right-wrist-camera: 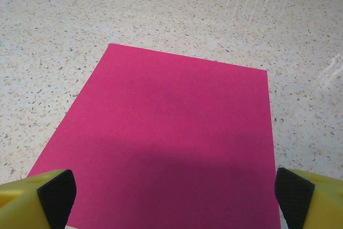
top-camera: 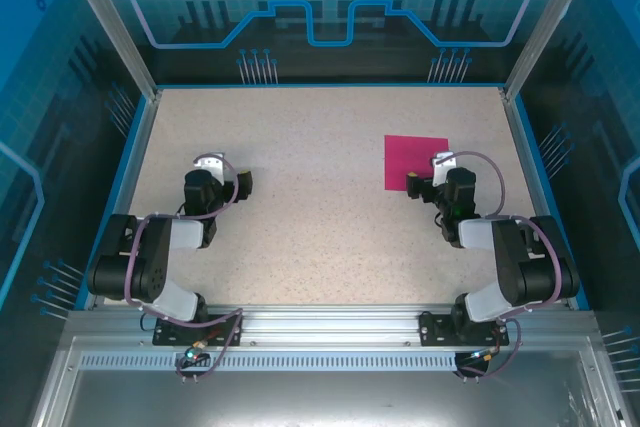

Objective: Fold a paper plane with a square sheet of paper (fold left side to right side)
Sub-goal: Move the square sheet of paper to the center of the table.

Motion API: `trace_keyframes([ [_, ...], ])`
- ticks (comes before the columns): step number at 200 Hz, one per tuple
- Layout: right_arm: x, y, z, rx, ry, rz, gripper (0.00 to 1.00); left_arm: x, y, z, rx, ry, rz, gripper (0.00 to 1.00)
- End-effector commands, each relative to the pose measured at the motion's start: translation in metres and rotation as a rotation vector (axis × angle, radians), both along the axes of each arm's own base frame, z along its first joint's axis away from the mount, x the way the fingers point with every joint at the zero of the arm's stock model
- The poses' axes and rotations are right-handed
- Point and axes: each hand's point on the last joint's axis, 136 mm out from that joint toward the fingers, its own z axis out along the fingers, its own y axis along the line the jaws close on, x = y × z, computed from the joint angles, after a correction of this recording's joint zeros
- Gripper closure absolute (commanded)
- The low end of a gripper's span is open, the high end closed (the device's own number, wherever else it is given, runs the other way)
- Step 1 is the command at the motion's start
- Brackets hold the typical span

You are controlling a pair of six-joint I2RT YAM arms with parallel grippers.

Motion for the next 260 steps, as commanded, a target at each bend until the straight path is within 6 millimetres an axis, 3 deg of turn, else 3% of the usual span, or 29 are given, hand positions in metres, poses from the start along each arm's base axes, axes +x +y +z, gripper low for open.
trace_keyframes([
  [1, 0.009, 0.002, 0.013, 0.000, -0.044, 0.015, 0.01, 0.006, -0.002, 0.010, -0.007, -0.025, -0.014, 0.01],
  [195, 0.009, 0.002, 0.013, 0.001, -0.042, 0.018, 0.01, 0.007, 0.000, 0.012, -0.011, -0.026, -0.008, 0.01],
  [214, 0.008, 0.002, 0.013, 0.025, -0.038, 0.030, 0.01, 0.009, 0.002, 0.023, -0.010, -0.004, 0.008, 0.01],
  [230, 0.009, -0.011, 0.021, 0.036, -0.030, -0.039, 0.01, 0.006, 0.002, 0.040, 0.003, 0.023, 0.029, 0.01],
  [260, -0.005, -0.013, 0.052, 0.042, -0.038, -0.047, 0.01, -0.007, -0.027, 0.072, 0.011, 0.060, -0.006, 0.01],
])
